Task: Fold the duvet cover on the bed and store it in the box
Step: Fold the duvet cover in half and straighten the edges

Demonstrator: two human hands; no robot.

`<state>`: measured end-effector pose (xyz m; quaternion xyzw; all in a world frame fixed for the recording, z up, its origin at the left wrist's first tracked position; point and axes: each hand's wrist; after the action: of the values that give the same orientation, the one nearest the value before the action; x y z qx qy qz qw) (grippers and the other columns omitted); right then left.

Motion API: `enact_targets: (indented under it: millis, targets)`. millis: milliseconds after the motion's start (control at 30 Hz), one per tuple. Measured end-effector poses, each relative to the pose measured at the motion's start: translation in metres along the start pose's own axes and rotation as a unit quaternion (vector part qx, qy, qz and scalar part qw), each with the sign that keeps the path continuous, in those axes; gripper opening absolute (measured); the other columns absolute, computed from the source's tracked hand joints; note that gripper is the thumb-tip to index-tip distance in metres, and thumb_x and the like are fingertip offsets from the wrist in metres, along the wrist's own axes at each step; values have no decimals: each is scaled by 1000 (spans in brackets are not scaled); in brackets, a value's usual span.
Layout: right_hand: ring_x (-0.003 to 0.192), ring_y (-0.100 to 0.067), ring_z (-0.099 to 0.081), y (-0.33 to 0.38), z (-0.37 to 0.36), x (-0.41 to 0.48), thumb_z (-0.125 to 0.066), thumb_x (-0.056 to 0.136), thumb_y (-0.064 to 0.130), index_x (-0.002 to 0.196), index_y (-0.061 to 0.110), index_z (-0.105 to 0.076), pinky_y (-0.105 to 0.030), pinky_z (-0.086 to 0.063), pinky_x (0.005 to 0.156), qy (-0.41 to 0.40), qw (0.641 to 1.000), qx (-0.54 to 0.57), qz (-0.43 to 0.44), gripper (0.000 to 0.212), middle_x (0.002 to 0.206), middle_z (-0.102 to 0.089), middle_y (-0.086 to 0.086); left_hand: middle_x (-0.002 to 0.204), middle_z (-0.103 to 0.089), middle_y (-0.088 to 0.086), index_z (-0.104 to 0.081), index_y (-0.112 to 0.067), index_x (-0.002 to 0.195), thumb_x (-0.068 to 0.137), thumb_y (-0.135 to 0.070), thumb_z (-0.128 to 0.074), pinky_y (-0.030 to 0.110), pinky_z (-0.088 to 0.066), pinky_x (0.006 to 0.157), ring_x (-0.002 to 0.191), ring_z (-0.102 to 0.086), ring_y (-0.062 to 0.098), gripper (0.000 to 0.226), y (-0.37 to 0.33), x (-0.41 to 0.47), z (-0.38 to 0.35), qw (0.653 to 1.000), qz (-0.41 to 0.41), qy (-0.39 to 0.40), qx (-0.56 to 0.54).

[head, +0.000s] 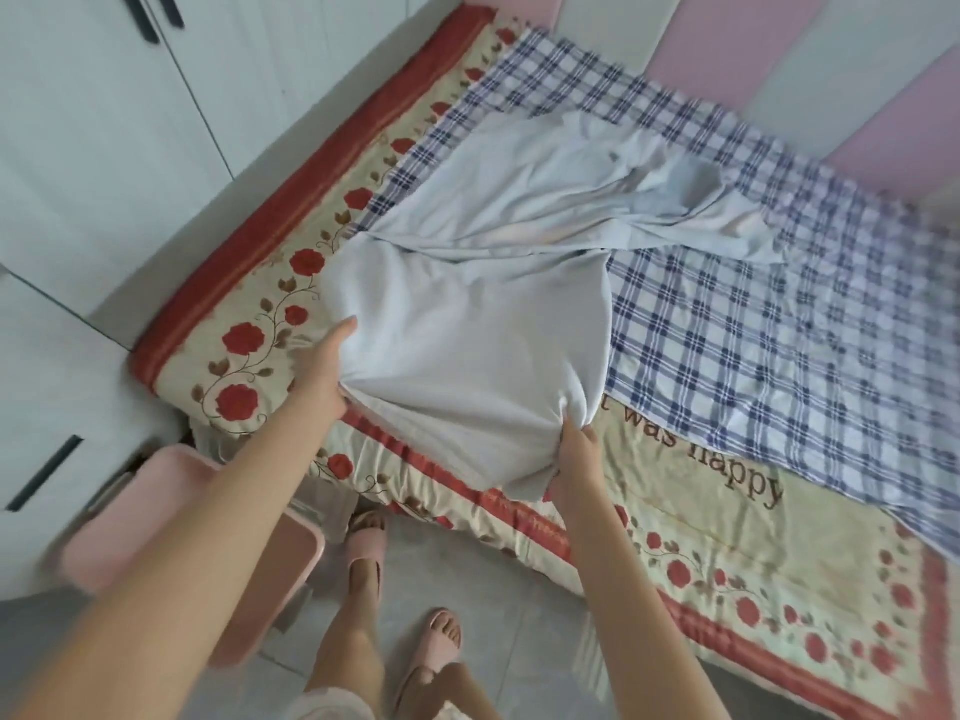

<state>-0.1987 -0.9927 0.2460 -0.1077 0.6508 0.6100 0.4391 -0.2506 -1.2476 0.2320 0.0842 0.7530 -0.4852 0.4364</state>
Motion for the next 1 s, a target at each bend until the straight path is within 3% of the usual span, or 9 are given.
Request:
enact_targets:
  millis: [67, 200, 333, 433, 533, 700, 833, 933, 1000]
  targets:
    - [82, -22, -59, 9, 16, -17, -53, 92, 48, 111, 14, -54, -36, -49, 70, 22, 999, 28, -12, 39, 92, -62, -5, 125, -57, 8, -51, -9, 125, 47, -46, -82, 48, -46, 97, 111, -58, 30, 92, 8, 1, 7, 997, -2, -23, 70]
    - [93, -28, -63, 6, 56, -35, -72, 77, 47, 116, 11, -55, -44, -51, 87, 67, 992, -105, -26, 56, 103, -64, -9, 94, -55, 8, -50, -7, 82, 71, -21, -71, 32, -51, 64, 71, -56, 22, 27, 25, -52, 8, 987, 32, -50, 151]
    - [75, -17, -55, 5, 92, -62, -59, 88, 23, 88, 11, -58, -33, -48, 74, 151, 878, -453, -1, 12, 86, -58, -6, 73, -38, 6, -41, -12, 69, 86, -5, -54, 26, -32, 53, 59, -37, 16, 22, 45, -91, 7, 982, 59, -76, 164]
    - [66, -13, -49, 39, 113, -84, -52, 91, 21, 75, 15, -53, -26, -43, 64, 194, 836, -509, 61, 17, 78, -52, -3, 79, -42, 8, -43, -7, 73, 86, 4, -42, 26, -41, 57, 61, -41, 17, 18, 37, -92, 1, 988, 59, -55, 133]
    - [79, -25, -62, 64, 152, -96, -61, 86, 21, 97, 7, -64, -42, -52, 78, 197, 896, -381, 117, 18, 89, -65, -12, 92, -45, 5, -47, -2, 81, 77, 8, -43, 18, -42, 61, 66, -46, 13, 11, 26, -105, -19, 997, 40, -54, 42]
    - [66, -17, -63, 37, 198, -100, -52, 89, 1, 86, 9, -60, -31, -53, 64, 65, 996, -9, 59, 11, 76, -63, -10, 78, -48, 11, -43, -13, 68, 85, 10, -42, 22, -40, 58, 59, -41, 14, 29, 30, -163, -49, 998, 53, -17, -17]
    - [53, -14, -52, 24, 215, -99, -36, 95, 2, 73, 11, -50, -26, -42, 65, -40, 983, 176, 47, 28, 50, -50, -5, 94, -53, 13, -49, -10, 83, 84, -18, -42, 41, -50, 60, 75, -54, 28, 11, 42, -190, -65, 997, 46, 57, -30]
    - [55, -15, -50, 26, 223, -106, -36, 92, -1, 73, 12, -49, -26, -40, 58, -21, 955, 292, 45, 26, 60, -49, -4, 119, -60, 11, -53, -12, 122, 48, -55, -79, 50, -55, 75, 96, -63, 31, 89, 44, -189, -68, 995, 17, 75, 69]
    - [47, -14, -44, 31, 226, -113, -33, 87, -6, 63, 13, -39, -24, -37, 50, -22, 953, 296, 60, 31, 51, -43, 0, 122, -59, 6, -56, -12, 121, 52, -53, -83, 48, -48, 94, 106, -59, 26, 85, 43, -192, -64, 991, -42, 61, 107]
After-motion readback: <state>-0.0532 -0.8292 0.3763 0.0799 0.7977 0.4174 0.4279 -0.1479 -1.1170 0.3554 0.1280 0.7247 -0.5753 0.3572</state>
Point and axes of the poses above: each hand's wrist, its own x-axis towards the middle knuckle, its own z-axis out of the back of the hand, y = z × x
